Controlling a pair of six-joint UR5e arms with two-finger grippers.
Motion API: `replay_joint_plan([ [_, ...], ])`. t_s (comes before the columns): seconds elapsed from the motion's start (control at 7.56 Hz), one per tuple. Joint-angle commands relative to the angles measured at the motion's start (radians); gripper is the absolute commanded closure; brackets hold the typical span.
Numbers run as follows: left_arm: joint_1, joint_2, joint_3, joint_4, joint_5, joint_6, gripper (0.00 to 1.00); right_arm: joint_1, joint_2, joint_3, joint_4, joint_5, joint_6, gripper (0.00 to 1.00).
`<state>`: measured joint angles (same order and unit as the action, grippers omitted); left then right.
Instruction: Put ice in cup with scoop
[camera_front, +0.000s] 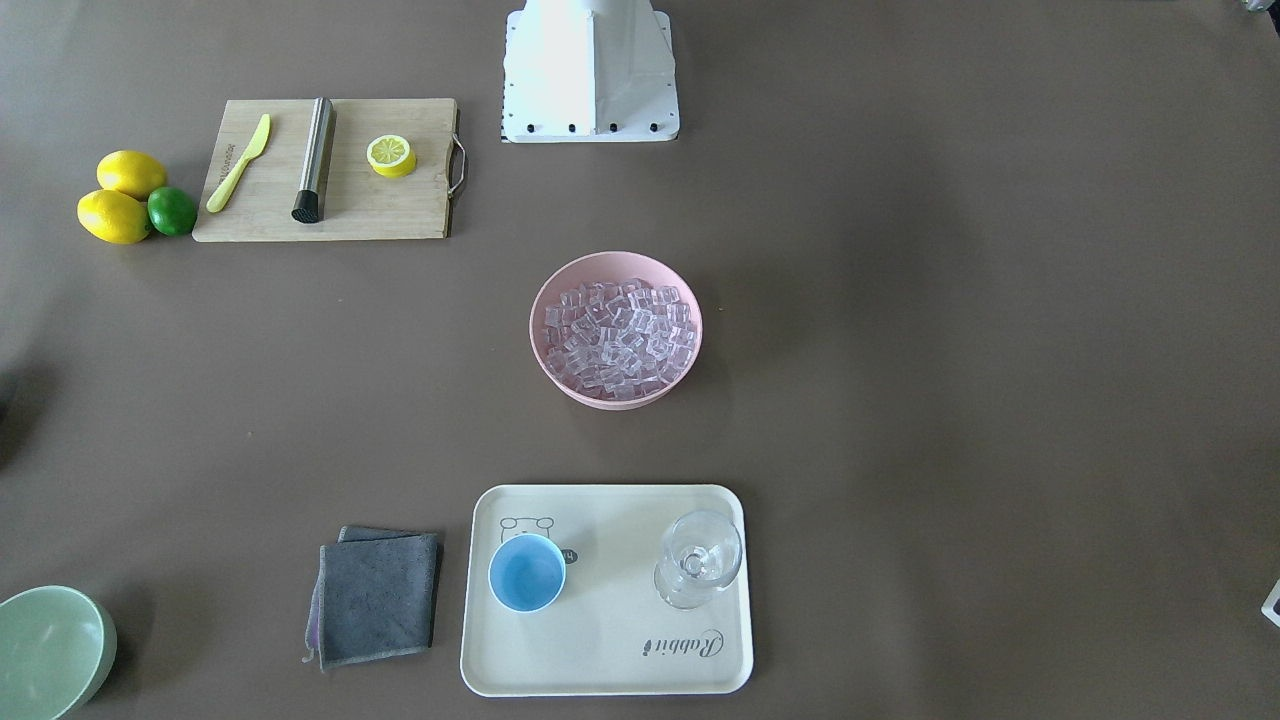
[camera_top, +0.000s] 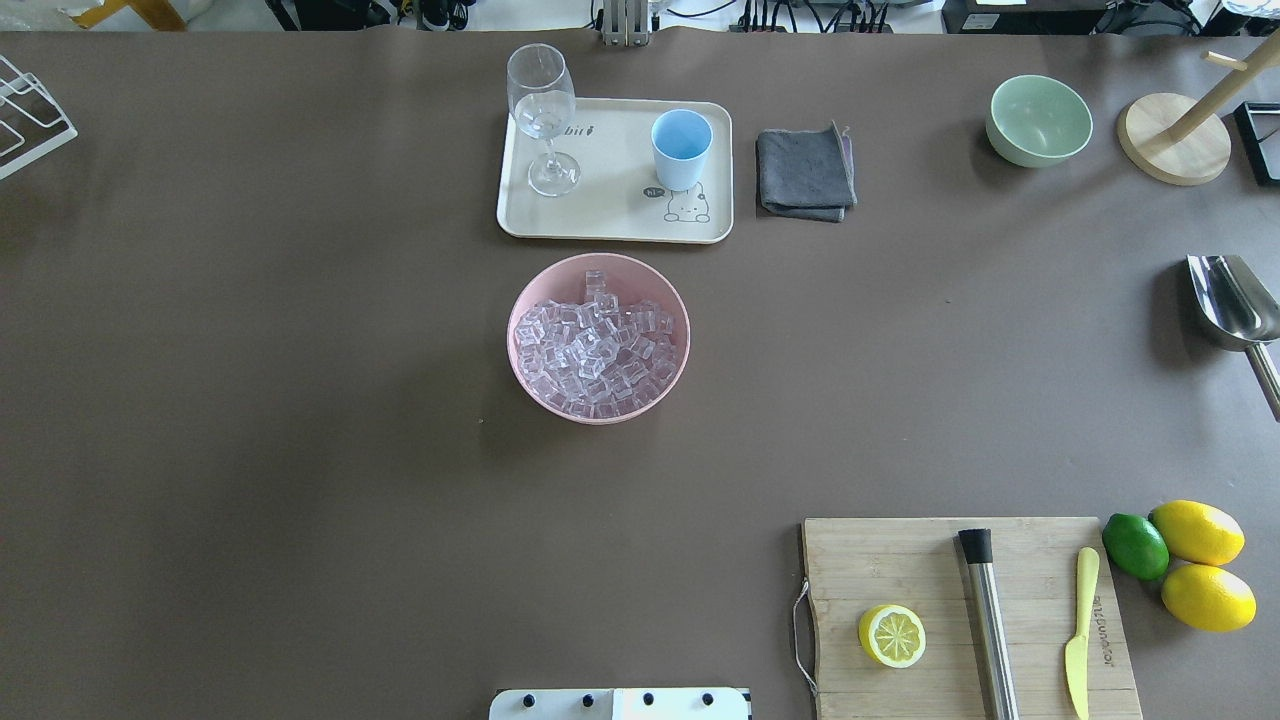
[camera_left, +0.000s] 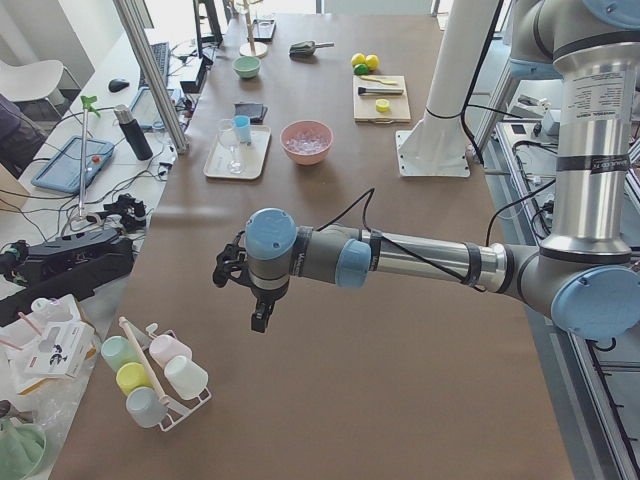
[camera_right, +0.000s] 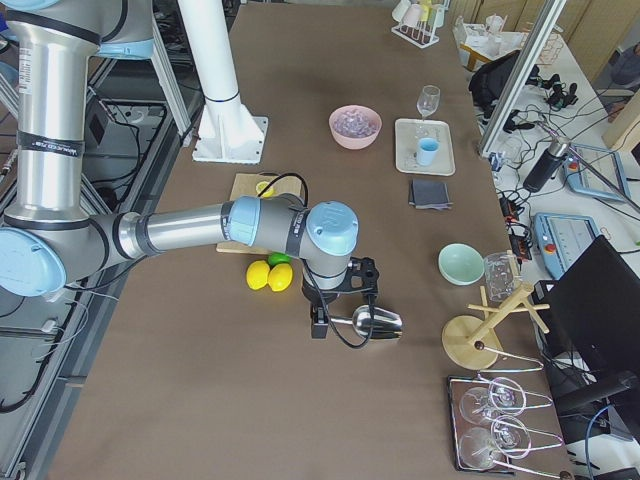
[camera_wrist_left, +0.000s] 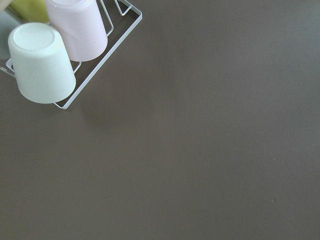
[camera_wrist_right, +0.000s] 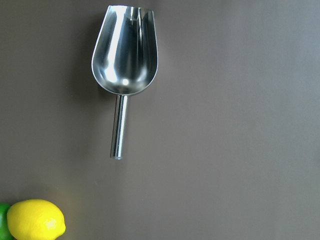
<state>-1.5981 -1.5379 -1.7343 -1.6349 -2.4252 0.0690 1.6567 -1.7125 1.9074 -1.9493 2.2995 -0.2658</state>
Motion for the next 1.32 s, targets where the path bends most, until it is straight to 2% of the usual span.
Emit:
replay_joint_plan([
  [0.0,-0.029,0.014,-0.097,0.148,0.005,0.003,0.0,0.0,-0.007,0.002,0.001,-0.006,-0.004,0.0],
  [0.13,-0.043,0.015,-0.106,0.177,0.008,0.005,0.0,0.0,-0.004,0.001,0.001,-0.006,-0.003,0.0],
  [0.26,-0.043,0.019,-0.094,0.187,0.055,0.008,0.0,0.0,-0.007,0.001,0.0,-0.008,-0.003,0.0],
  [0.4,-0.037,0.033,-0.091,0.187,0.145,0.014,0.0,0.0,-0.007,-0.001,0.0,-0.008,-0.003,0.0],
  [0.66,-0.033,0.031,-0.015,0.176,0.156,0.056,0.01,0.0,0.0,0.001,0.001,-0.003,0.009,0.0],
  [1.06,0.001,0.031,0.002,0.175,0.153,0.118,0.01,-0.002,-0.009,0.007,0.022,0.014,0.01,0.0],
  [1.19,0.03,0.03,0.025,0.12,0.153,0.118,0.01,-0.002,-0.039,0.008,0.05,0.014,0.01,0.0],
])
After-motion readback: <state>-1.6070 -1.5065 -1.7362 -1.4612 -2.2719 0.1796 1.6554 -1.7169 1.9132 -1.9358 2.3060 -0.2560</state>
